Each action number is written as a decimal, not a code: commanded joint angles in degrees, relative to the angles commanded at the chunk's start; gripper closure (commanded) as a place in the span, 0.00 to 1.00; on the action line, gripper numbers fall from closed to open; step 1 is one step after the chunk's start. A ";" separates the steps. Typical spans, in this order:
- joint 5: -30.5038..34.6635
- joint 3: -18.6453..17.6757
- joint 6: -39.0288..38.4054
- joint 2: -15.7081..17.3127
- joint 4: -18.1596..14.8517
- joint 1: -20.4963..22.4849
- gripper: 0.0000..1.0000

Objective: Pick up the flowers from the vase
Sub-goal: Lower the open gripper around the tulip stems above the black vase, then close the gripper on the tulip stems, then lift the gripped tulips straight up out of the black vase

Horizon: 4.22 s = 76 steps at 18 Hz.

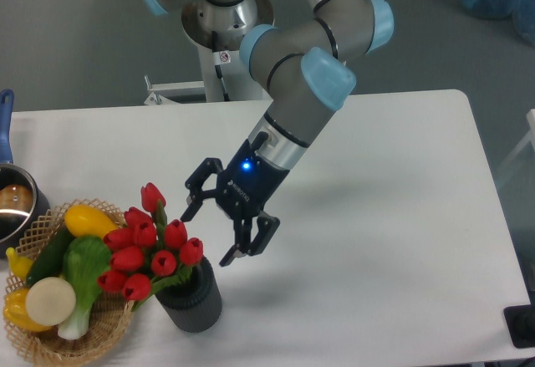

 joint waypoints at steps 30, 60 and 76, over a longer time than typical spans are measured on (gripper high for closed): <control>-11.51 -1.32 2.11 -3.26 0.35 1.49 0.72; -22.94 7.02 -16.34 0.44 0.18 5.01 0.74; -24.79 12.91 -21.63 0.70 0.26 9.66 0.74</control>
